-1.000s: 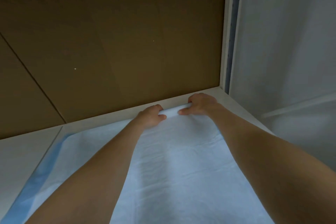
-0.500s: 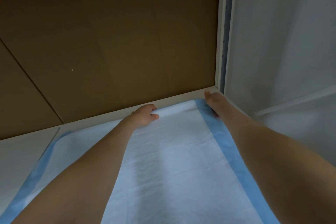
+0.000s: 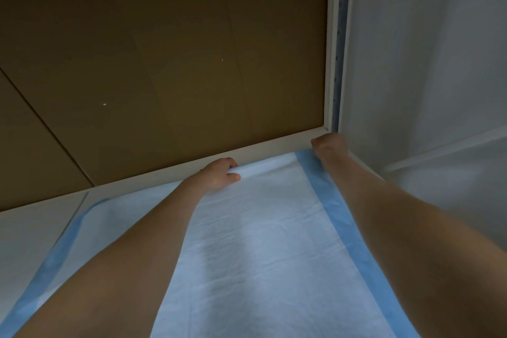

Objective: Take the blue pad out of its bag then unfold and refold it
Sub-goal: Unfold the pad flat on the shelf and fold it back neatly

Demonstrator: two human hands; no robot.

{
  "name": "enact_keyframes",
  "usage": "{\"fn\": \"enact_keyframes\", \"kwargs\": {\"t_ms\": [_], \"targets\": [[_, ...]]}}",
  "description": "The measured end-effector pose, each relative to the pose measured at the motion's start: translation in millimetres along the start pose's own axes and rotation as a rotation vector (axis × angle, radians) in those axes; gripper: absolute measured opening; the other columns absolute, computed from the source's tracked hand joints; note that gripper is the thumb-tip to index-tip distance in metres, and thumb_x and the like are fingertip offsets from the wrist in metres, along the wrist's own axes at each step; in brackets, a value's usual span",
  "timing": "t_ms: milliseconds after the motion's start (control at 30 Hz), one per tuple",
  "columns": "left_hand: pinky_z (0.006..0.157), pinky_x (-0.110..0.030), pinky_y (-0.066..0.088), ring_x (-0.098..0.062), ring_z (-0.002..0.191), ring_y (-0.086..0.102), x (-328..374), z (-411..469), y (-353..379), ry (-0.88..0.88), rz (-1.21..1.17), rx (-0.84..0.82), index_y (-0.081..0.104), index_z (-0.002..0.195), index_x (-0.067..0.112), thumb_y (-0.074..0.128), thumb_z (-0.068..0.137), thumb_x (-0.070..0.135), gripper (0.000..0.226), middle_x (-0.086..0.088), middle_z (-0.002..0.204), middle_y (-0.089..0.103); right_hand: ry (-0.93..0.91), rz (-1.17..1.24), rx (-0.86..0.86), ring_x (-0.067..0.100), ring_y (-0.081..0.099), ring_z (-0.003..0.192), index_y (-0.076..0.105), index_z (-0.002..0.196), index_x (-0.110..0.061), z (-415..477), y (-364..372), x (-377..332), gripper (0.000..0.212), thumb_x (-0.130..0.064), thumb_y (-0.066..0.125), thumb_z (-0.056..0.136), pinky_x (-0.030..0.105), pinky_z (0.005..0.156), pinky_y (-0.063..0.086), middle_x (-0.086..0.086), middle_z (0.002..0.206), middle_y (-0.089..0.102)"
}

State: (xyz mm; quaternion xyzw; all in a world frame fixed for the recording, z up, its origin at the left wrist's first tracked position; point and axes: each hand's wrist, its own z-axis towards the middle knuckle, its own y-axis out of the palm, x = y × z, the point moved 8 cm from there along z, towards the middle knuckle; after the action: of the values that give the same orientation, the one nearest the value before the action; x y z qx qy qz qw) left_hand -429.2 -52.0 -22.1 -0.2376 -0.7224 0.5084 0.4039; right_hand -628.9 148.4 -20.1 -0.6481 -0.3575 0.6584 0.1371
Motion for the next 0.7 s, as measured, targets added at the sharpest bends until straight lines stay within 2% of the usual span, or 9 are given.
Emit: {"fn": "enact_keyframes", "kwargs": {"t_ms": [100, 133, 200, 267, 400, 533, 700], "targets": [[0.080, -0.029, 0.040, -0.021, 0.094, 0.053, 3.8, 0.5, 0.8, 0.012, -0.020, -0.009, 0.055, 0.115, 0.011, 0.054, 0.094, 0.026, 0.025, -0.010, 0.114, 0.058, -0.231, -0.149, 0.132, 0.028, 0.060, 0.095, 0.067, 0.097, -0.012, -17.8, -11.0, -33.1, 0.044, -0.049, 0.044, 0.096, 0.034, 0.079, 0.047, 0.010, 0.099, 0.065], [0.079, -0.028, 0.039, -0.020, 0.093, 0.053, 5.0, 0.6, 1.2, 0.016, -0.026, -0.013, 0.055, 0.115, 0.011, 0.054, 0.095, 0.025, 0.025, -0.011, 0.114, 0.059, -0.343, -0.227, 0.119, 0.026, 0.061, 0.091, 0.068, 0.096, -0.014, -28.4, -6.1, -48.9, 0.048, -0.053, 0.041, 0.096, 0.034, 0.077, 0.048, 0.008, 0.091, 0.065], [0.079, -0.028, 0.040, -0.020, 0.093, 0.053, 6.7, 1.7, 2.0, 0.018, -0.035, -0.018, 0.055, 0.115, 0.010, 0.053, 0.095, 0.025, 0.025, -0.011, 0.113, 0.059, -0.559, -0.355, -0.031, 0.024, 0.061, 0.089, 0.067, 0.097, -0.020, -51.9, 16.2, -78.7, 0.050, -0.059, 0.036, 0.095, 0.033, 0.077, 0.048, 0.003, 0.086, 0.063], [0.080, -0.029, 0.040, -0.020, 0.092, 0.053, 8.3, 1.5, 1.8, 0.017, -0.041, -0.019, 0.054, 0.115, 0.011, 0.053, 0.095, 0.026, 0.025, -0.011, 0.112, 0.059, -0.663, -0.510, -0.184, 0.022, 0.059, 0.099, 0.066, 0.107, -0.025, -70.2, 40.0, -89.9, 0.055, -0.064, 0.030, 0.094, 0.034, 0.082, 0.045, 0.001, 0.097, 0.064], [0.080, -0.030, 0.040, -0.023, 0.096, 0.054, 10.9, 0.7, 0.4, 0.015, -0.042, -0.023, 0.054, 0.115, 0.011, 0.052, 0.095, 0.027, 0.026, -0.010, 0.111, 0.058, -0.639, -0.729, -0.269, 0.022, 0.056, 0.104, 0.064, 0.107, -0.021, -68.2, 65.3, -84.2, 0.070, -0.070, 0.017, 0.092, 0.033, 0.078, 0.038, 0.002, 0.097, 0.057], [0.088, -0.035, 0.043, -0.026, 0.108, 0.055, 11.1, 0.8, 0.9, 0.009, -0.017, -0.026, 0.053, 0.119, 0.011, 0.052, 0.095, 0.028, 0.029, -0.009, 0.116, 0.057, -0.590, -0.736, -0.234, 0.023, 0.057, 0.103, 0.064, 0.111, -0.018, -57.6, 66.6, -78.6, 0.077, -0.075, 0.017, 0.088, 0.033, 0.078, 0.038, 0.005, 0.105, 0.063], [0.092, -0.036, 0.042, -0.025, 0.110, 0.054, 10.5, 4.4, 8.3, -0.004, 0.011, -0.031, 0.052, 0.120, 0.012, 0.051, 0.095, 0.030, 0.031, -0.007, 0.118, 0.056, -0.557, -0.767, -0.203, 0.022, 0.055, 0.094, 0.062, 0.105, -0.015, -50.9, 65.8, -70.3, 0.077, -0.076, 0.020, 0.087, 0.032, 0.077, 0.037, 0.005, 0.096, 0.061]]}}
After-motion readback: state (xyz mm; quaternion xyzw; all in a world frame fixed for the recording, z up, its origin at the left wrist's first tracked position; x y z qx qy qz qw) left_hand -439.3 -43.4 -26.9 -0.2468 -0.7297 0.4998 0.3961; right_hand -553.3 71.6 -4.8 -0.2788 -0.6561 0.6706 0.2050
